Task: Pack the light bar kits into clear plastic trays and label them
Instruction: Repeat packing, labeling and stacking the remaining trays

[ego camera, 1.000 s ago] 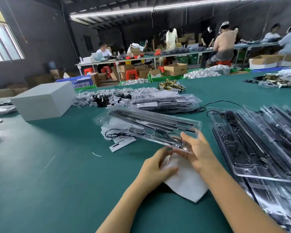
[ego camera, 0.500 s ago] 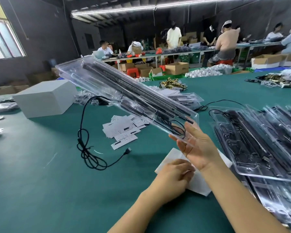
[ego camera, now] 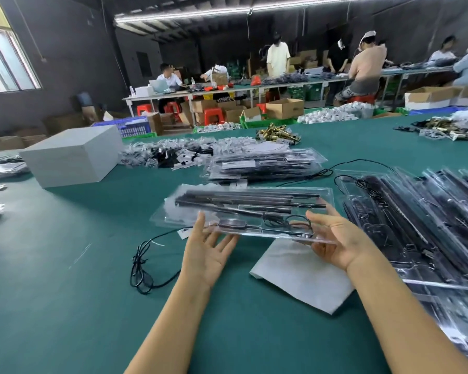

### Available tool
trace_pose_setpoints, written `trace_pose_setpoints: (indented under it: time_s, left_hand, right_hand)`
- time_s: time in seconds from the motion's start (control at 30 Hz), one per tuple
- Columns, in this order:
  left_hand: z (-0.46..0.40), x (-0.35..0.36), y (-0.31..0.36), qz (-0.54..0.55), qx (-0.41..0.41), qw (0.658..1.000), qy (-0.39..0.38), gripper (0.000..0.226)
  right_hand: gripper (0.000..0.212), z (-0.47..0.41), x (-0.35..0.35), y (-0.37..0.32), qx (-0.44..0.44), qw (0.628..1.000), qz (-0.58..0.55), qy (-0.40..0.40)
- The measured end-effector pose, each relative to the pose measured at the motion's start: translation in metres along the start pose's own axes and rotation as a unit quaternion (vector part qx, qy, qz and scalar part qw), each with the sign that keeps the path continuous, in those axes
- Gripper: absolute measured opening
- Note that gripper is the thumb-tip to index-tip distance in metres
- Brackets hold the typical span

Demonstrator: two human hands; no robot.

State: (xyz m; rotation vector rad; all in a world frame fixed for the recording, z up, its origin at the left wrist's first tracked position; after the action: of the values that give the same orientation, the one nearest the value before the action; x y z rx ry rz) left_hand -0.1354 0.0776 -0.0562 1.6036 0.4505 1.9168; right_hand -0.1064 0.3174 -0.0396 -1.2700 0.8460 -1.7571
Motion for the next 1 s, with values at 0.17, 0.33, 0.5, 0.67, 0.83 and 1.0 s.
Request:
trace_pose_setpoints:
  time_s: [0.17, 0.33, 0.5, 0.67, 0.83, 1.0]
  left_hand:
    - [-0.004, -0.009, 0.008, 0.024, 0.021, 0.999, 0.037, 0.030]
    - [-0.003, -0.006, 0.014, 0.065, 0.051, 0.996, 0.018, 0.026]
    - [-0.004, 0.001, 0.004, 0.049, 0.046, 0.998, -0.007, 0.020]
    - [0.002, 0.015, -0.018, 0.022, 0.022, 0.997, -0.071, 0.030]
    - [0.004, 0.015, -0.018, -0.076, 0.028, 0.995, -0.062, 0.028]
    - [-0.001, 0.001, 0.002, -0.049, 0.046, 0.998, -0.013, 0.009]
  right_hand:
    - [0.043, 0.001, -0.006, -0.002, 0.010, 1.000, -0.019, 0.013]
    - [0.075, 0.001, 0.006, 0.005, 0.003, 0.990, -0.143, 0.007]
    - [0.080, -0.002, 0.025, 0.016, -0.022, 0.990, -0.140, -0.021]
    - [0.054, -0.006, 0.044, 0.044, 0.038, 0.988, -0.146, -0.019]
    - [0.008, -0.014, 0.029, 0.042, 0.028, 0.984, -0.175, 0.025]
    - [0.008, -0.016, 0.022, 0.040, 0.029, 0.985, -0.167, 0.040]
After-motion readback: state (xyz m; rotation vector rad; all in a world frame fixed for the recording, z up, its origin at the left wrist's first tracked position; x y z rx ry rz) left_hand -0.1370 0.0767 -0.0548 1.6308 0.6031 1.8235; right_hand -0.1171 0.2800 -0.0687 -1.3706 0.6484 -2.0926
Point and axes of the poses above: each hand's wrist, its own z-axis away from the middle knuckle, its own x-axis out of the palm, y = z × x, the point moved 6 cm from there along -z, towards the middle knuckle, and after that the axes turned 2 degrees about x, right-handed, at the moved point
